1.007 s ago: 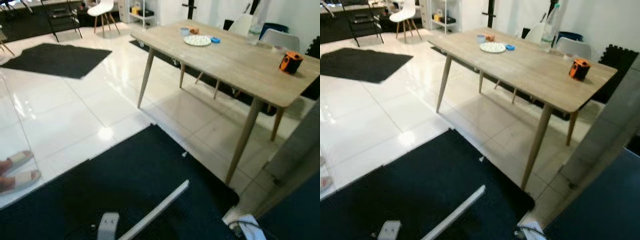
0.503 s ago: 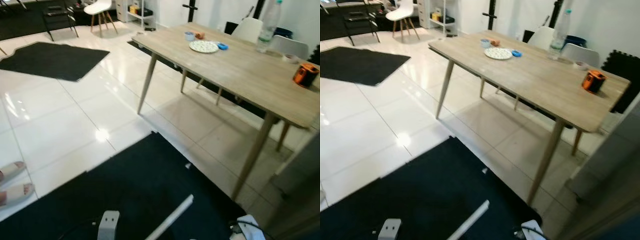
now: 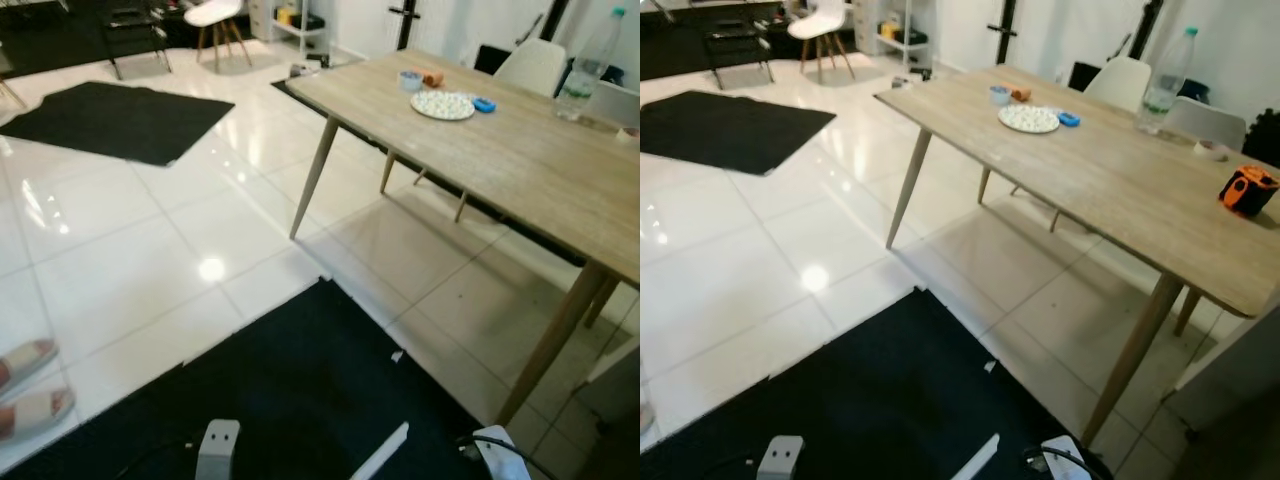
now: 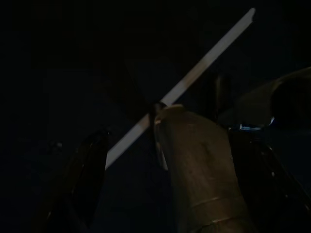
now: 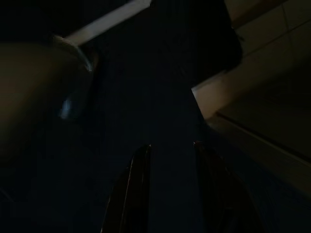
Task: Restocking fridge
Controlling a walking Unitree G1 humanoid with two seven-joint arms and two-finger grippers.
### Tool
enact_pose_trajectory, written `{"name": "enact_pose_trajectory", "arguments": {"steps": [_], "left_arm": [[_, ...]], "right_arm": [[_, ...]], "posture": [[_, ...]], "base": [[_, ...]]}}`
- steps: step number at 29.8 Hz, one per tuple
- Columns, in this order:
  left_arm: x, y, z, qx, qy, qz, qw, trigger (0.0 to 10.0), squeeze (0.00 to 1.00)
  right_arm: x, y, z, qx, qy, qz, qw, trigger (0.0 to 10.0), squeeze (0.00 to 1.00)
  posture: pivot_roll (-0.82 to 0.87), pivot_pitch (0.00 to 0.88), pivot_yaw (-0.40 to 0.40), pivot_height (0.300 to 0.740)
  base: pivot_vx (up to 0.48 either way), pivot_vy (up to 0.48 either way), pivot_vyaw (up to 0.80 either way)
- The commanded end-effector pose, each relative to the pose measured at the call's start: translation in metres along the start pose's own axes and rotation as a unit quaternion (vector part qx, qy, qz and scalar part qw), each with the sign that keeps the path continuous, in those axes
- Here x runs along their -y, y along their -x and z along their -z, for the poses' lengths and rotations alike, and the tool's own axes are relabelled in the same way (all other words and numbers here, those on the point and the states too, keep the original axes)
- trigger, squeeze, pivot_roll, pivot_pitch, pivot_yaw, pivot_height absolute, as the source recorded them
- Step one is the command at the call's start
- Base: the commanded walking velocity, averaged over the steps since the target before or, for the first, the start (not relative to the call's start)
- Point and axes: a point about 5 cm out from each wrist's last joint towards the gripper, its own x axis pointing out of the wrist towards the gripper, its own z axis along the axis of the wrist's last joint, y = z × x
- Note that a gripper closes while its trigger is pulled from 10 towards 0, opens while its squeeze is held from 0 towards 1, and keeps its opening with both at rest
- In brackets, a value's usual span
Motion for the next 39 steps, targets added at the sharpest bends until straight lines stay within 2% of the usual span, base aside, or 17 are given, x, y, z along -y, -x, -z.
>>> {"name": "enact_pose_trajectory", "arguments": {"steps": [1, 5, 29, 39], "left_arm": [[0.0002, -0.0002, 0.0006, -0.005, -0.004, 0.0, 1.0, 10.0, 0.0], [0.0, -0.0001, 0.0006, -0.004, -0.003, 0.0, 1.0, 10.0, 0.0], [-0.0057, 0.0015, -0.0011, -0.001, -0.002, -0.009, 1.0, 10.0, 0.0], [-0.0047, 0.0008, -0.0032, 0.003, -0.001, -0.008, 1.0, 10.0, 0.0]], "right_arm": [[0.0023, 0.0007, 0.0061, -0.011, -0.004, 0.004, 1.0, 10.0, 0.0], [0.0023, 0.0007, 0.0064, -0.011, -0.005, 0.005, 1.0, 10.0, 0.0], [-0.0019, 0.0, 0.0026, -0.002, -0.003, -0.005, 1.0, 10.0, 0.0], [-0.0021, 0.0001, 0.0045, -0.005, -0.007, -0.004, 1.0, 10.0, 0.0]], "posture": [[-0.01, 0.0, -0.019, 0.74], [-0.01, 0.0, -0.019, 0.74], [0.0, 0.0, -0.015, 0.74], [0.0, 0.0, -0.012, 0.74]], "base": [[0.382, 0.0, -0.76], [0.381, 0.0, -0.74], [0.381, 0.0, 0.0], [0.38, 0.0, -0.77]]}}
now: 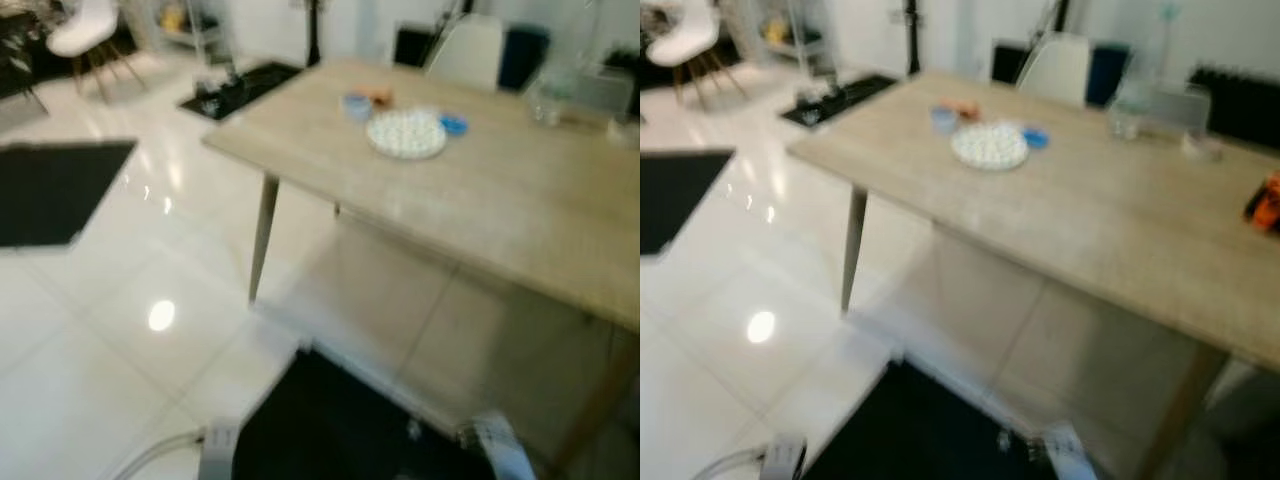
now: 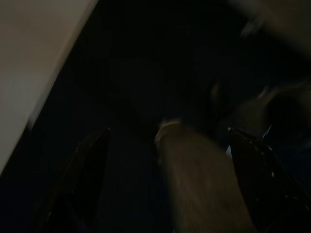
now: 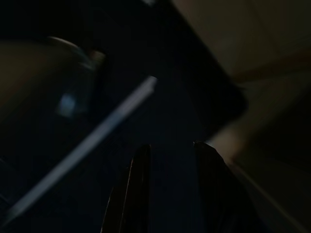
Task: Restocking fridge
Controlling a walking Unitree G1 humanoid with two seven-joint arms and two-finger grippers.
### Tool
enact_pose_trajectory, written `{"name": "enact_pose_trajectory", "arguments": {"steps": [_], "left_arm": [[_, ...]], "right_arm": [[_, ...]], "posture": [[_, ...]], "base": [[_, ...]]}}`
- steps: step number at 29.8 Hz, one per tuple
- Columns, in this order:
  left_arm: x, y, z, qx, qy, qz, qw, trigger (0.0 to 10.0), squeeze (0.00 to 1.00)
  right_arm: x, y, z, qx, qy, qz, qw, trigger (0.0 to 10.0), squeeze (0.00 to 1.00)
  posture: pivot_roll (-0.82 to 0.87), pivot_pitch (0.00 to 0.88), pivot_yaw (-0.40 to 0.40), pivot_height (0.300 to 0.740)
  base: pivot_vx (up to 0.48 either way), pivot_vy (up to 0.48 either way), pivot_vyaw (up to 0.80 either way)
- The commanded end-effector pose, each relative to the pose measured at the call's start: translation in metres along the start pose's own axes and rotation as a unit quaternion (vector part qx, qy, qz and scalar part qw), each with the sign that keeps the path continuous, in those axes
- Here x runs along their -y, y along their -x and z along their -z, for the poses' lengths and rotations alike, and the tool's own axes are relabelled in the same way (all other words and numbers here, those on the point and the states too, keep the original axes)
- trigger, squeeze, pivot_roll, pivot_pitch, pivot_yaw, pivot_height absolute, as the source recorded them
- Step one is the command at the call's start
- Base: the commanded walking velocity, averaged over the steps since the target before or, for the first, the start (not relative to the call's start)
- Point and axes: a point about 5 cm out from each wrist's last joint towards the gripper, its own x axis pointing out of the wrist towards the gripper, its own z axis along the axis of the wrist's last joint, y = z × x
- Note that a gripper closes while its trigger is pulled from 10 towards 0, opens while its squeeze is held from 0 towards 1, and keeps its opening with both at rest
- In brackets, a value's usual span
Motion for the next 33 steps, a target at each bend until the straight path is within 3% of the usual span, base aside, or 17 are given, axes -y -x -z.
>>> {"name": "enact_pose_trajectory", "arguments": {"steps": [1, 17, 23, 30, 33], "left_arm": [[-0.0008, 0.0027, 0.0128, -0.02, 0.009, -0.003, 1.0, 10.0, 0.0], [0.0015, 0.0018, 0.0123, -0.021, 0.005, 0.0, 1.0, 10.0, 0.0], [-0.0004, 0.0019, 0.0104, -0.013, 0.017, -0.008, 1.0, 10.0, 0.0], [-0.0035, 0.0022, 0.0092, -0.018, -0.005, -0.023, 1.0, 10.0, 0.0], [-0.0082, 0.0027, 0.0051, -0.005, 0.016, -0.04, 0.999, 10.0, 0.0]], "right_arm": [[-0.0066, -0.001, -0.0026, 0.005, -0.005, -0.006, 1.0, 10.0, 0.0], [-0.0066, -0.001, -0.0025, 0.006, -0.005, -0.005, 1.0, 10.0, 0.0], [-0.0068, -0.001, -0.0033, 0.01, -0.006, -0.004, 1.0, 10.0, 0.0], [-0.0076, -0.0011, -0.0041, 0.011, -0.005, -0.006, 1.0, 10.0, 0.0], [-0.0077, -0.0012, -0.0043, 0.012, -0.004, -0.007, 1.0, 10.0, 0.0]], "posture": [[0.0, 0.0, -0.012, 0.74], [-0.01, 0.0, -0.01, 0.74], [-0.01, 0.0, -0.01, 0.74], [0.0, 0.0, -0.011, 0.74], [0.0, 0.0, -0.011, 0.74]], "base": [[0.379, 0.0, -0.77], [0.378, 0.0, -0.77], [0.0, 0.0, 0.0], [0.0, -0.452, 0.0], [0.0, -0.14, 0.0]]}}
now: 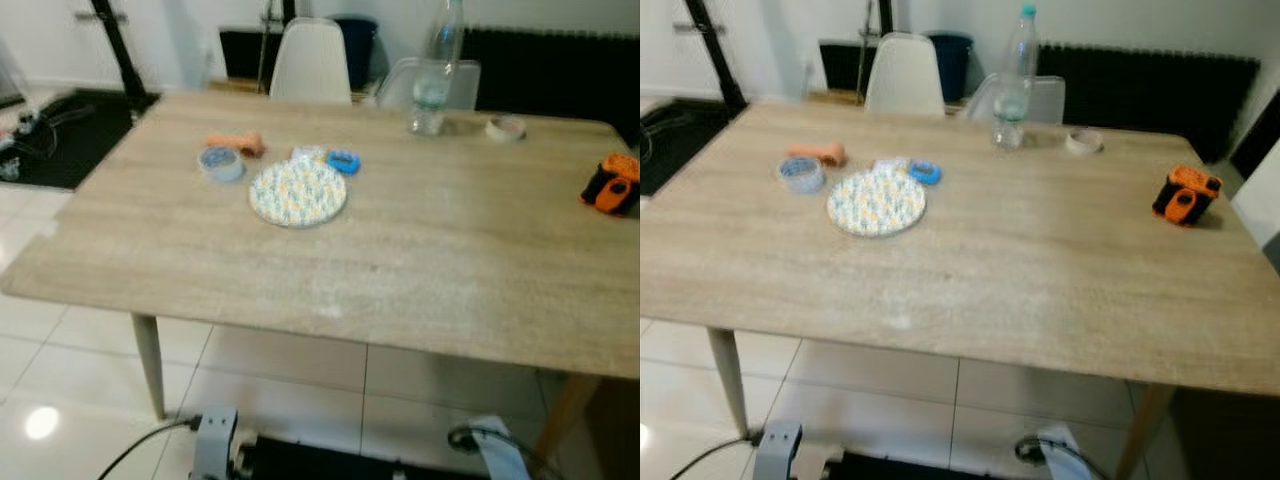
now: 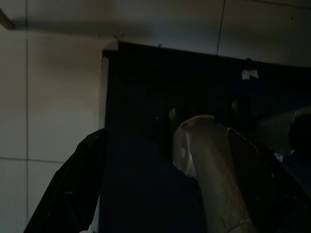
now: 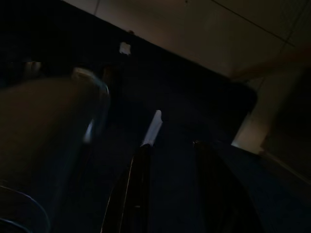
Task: Restocking fridge
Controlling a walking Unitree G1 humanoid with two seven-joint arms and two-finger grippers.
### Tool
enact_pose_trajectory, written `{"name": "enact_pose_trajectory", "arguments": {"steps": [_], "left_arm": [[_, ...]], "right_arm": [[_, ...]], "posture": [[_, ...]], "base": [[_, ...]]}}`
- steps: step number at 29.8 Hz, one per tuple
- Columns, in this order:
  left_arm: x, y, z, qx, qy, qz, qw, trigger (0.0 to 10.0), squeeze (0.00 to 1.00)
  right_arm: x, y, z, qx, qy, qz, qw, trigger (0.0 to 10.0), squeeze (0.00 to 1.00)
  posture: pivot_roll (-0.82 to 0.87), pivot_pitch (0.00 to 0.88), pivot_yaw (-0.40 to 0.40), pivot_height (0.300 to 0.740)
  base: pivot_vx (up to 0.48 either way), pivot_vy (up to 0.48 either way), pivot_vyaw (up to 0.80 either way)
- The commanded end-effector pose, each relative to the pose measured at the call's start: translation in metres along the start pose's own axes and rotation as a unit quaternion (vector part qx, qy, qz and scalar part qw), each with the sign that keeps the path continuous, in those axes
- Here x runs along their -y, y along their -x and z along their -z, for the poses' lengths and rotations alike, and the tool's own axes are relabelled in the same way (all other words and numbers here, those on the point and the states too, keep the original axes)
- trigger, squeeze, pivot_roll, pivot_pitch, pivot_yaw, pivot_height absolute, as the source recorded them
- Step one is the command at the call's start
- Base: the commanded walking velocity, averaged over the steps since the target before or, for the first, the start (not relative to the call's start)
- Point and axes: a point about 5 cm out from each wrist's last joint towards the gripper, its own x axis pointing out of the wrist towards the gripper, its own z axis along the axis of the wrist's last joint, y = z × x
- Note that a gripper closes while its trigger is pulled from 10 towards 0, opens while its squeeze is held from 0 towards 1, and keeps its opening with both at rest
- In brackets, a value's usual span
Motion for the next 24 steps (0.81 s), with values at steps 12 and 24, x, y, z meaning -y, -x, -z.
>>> {"name": "enact_pose_trajectory", "arguments": {"steps": [12, 24], "left_arm": [[-0.071, 0.02, -0.042, 0.14, 0.195, -0.167, 0.956, 10.0, 0.0], [-0.119, 0.046, -0.051, 0.2, 0.294, -0.271, 0.895, 10.0, 0.0]], "right_arm": [[0.005, 0.001, 0.006, -0.007, -0.001, 0.003, 1.0, 10.0, 0.0], [0.004, 0.001, 0.006, -0.008, 0.001, 0.002, 1.0, 10.0, 0.0]], "posture": [[0.0, 0.0, -0.01, 0.74], [0.01, 0.0, -0.008, 0.74]], "base": [[0.0, 0.0, 0.0], [0.0, 0.0, 0.0]]}}
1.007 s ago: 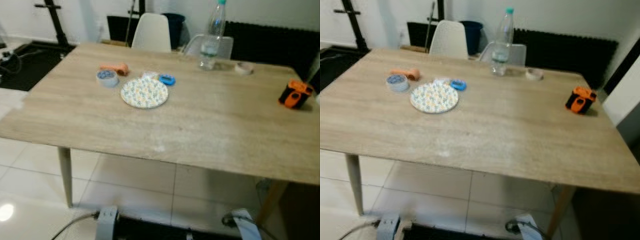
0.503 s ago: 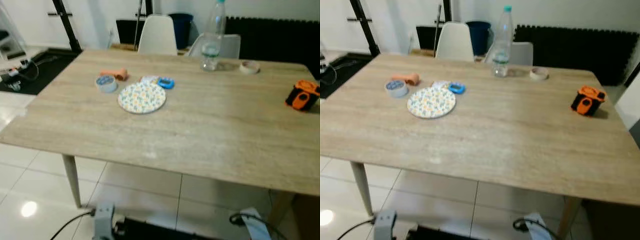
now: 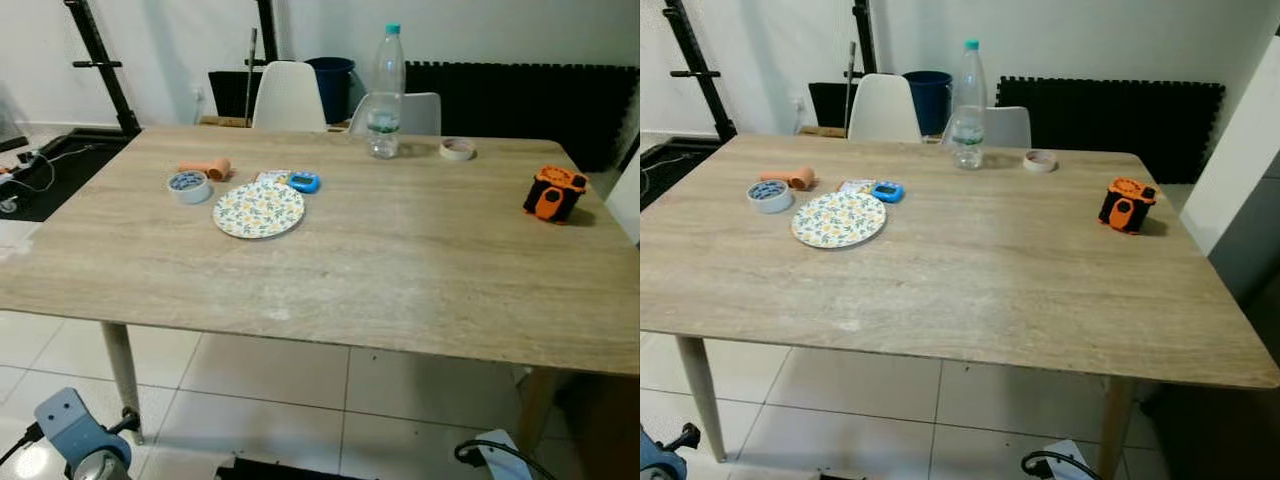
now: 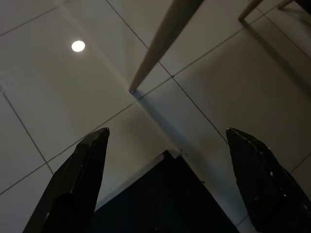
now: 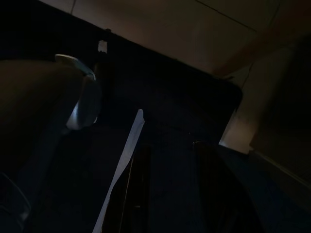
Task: Restocking fridge
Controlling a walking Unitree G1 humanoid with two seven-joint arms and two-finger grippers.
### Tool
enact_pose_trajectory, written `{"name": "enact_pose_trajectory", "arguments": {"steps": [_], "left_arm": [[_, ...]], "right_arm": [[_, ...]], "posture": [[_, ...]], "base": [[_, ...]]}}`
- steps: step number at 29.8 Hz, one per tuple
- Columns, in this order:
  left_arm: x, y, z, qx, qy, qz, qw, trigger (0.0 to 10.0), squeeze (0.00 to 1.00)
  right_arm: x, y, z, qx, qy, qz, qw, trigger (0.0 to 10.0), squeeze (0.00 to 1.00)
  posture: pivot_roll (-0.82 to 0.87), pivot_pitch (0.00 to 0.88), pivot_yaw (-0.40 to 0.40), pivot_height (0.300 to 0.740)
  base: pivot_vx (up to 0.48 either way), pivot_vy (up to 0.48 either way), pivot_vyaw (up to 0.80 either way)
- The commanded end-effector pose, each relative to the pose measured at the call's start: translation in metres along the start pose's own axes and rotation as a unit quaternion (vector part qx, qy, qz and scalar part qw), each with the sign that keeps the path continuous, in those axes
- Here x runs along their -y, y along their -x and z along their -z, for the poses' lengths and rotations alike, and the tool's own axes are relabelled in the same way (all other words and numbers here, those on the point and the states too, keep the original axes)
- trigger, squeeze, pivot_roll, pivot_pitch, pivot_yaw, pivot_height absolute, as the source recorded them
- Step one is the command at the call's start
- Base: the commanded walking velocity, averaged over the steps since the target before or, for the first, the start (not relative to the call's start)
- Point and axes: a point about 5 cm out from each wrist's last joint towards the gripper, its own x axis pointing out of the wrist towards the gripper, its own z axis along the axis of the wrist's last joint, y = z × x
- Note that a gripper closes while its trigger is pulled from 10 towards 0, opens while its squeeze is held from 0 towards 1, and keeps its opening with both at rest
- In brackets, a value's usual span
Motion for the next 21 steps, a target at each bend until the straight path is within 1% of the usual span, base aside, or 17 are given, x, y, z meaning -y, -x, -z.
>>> {"name": "enact_pose_trajectory", "arguments": {"steps": [1, 2, 3, 4, 5, 6, 7, 8, 9, 10, 11, 13, 15, 16, 18, 19, 21], "left_arm": [[-0.002, 0.001, 0.003, -0.007, 0.006, -0.006, 1.0, 10.0, 0.0], [-0.018, 0.0, -0.008, 0.012, 0.035, -0.052, 0.998, 10.0, 0.0], [-0.018, 0.0, -0.008, 0.012, 0.035, -0.052, 0.998, 10.0, 0.0], [-0.041, -0.004, -0.054, 0.097, 0.111, -0.094, 0.985, 10.0, 0.0], [-0.058, -0.002, -0.087, 0.16, 0.164, -0.117, 0.966, 10.0, 0.0], [-0.067, 0.001, -0.119, 0.22, 0.196, -0.122, 0.948, 10.0, 0.0], [-0.069, 0.005, -0.148, 0.273, 0.211, -0.112, 0.932, 10.0, 0.0], [-0.069, 0.005, -0.148, 0.273, 0.211, -0.112, 0.932, 10.0, 0.0], [-0.067, 0.007, -0.163, 0.297, 0.211, -0.104, 0.925, 10.0, 0.0], [-0.067, 0.007, -0.163, 0.297, 0.211, -0.104, 0.925, 10.0, 0.0], [-0.064, 0.011, -0.181, 0.327, 0.214, -0.092, 0.916, 10.0, 0.0], [-0.064, 0.011, -0.181, 0.327, 0.214, -0.092, 0.916, 10.0, 0.0], [-0.053, 0.019, -0.218, 0.385, 0.215, -0.063, 0.895, 10.0, 0.0], [-0.053, 0.019, -0.218, 0.385, 0.215, -0.063, 0.895, 10.0, 0.0], [-0.033, 0.025, -0.247, 0.422, 0.23, -0.006, 0.877, 10.0, 0.0], [-0.033, 0.025, -0.247, 0.422, 0.23, -0.006, 0.877, 10.0, 0.0], [0.008, 0.024, -0.264, 0.425, 0.234, 0.109, 0.867, 10.0, 0.0]], "right_arm": [[-0.001, 0.0, -0.001, 0.002, -0.001, -0.003, 1.0, 10.0, 0.0], [-0.001, 0.0, 0.0, 0.001, 0.0, -0.003, 1.0, 10.0, 0.0], [-0.001, 0.0, 0.0, 0.001, 0.0, -0.003, 1.0, 10.0, 0.0], [-0.002, 0.0, 0.002, -0.002, 0.004, -0.006, 1.0, 10.0, 0.0], [-0.004, 0.0, 0.004, -0.004, 0.007, -0.008, 1.0, 10.0, 0.0], [-0.005, 0.0, 0.006, -0.006, 0.009, -0.01, 1.0, 10.0, 0.0], [-0.006, 0.0, 0.007, -0.007, 0.011, -0.011, 1.0, 10.0, 0.0], [-0.006, 0.0, 0.007, -0.007, 0.011, -0.011, 1.0, 10.0, 0.0], [-0.006, 0.0, 0.007, -0.007, 0.011, -0.011, 1.0, 10.0, 0.0], [-0.006, 0.0, 0.007, -0.007, 0.011, -0.011, 1.0, 10.0, 0.0], [-0.006, 0.0, 0.008, -0.008, 0.012, -0.012, 1.0, 10.0, 0.0], [-0.006, 0.0, 0.008, -0.008, 0.012, -0.012, 1.0, 10.0, 0.0], [-0.008, 0.0, 0.01, -0.011, 0.015, -0.015, 1.0, 10.0, 0.0], [-0.008, 0.0, 0.01, -0.011, 0.015, -0.015, 1.0, 10.0, 0.0], [-0.009, 0.001, 0.013, -0.014, 0.016, -0.016, 1.0, 10.0, 0.0], [-0.009, 0.001, 0.013, -0.014, 0.016, -0.016, 1.0, 10.0, 0.0], [-0.01, 0.001, 0.016, -0.018, 0.02, -0.019, 0.999, 10.0, 0.0]], "posture": [[0.01, 0.0, -0.008, 0.74], [0.01, 0.0, -0.008, 0.74], [0.01, 0.0, -0.008, 0.74], [0.03, 0.0, -0.014, 0.74], [0.03, 0.0, -0.013, 0.74], [0.03, 0.0, -0.013, 0.74], [0.04, 0.008, -0.015, 0.74], [0.04, 0.008, -0.015, 0.74], [0.04, 0.008, -0.015, 0.74], [0.04, 0.008, -0.015, 0.74], [0.04, 0.015, -0.016, 0.74], [0.04, 0.015, -0.016, 0.74], [0.04, 0.033, -0.016, 0.74], [0.04, 0.033, -0.016, 0.74], [0.05, 0.04, -0.019, 0.74], [0.05, 0.04, -0.019, 0.74], [0.05, 0.061, -0.018, 0.74]], "base": [[0.0, 0.0, 0.0], [0.0, 0.0, 0.0], [0.0, 0.0, 0.0], [0.0, 0.0, 0.0], [0.0, 0.0, 0.0], [0.0, 0.0, 0.0], [0.0, 0.0, 0.0], [0.0, 0.0, 0.0], [0.0, 0.0, 0.0], [0.0, 0.0, 0.0], [0.0, 0.0, 0.0], [0.0, 0.0, 0.0], [0.0, 0.0, 0.0], [0.0, 0.0, 0.0], [0.0, 0.0, 0.0], [0.0, 0.0, 0.0], [0.0, 0.0, 0.0]]}}
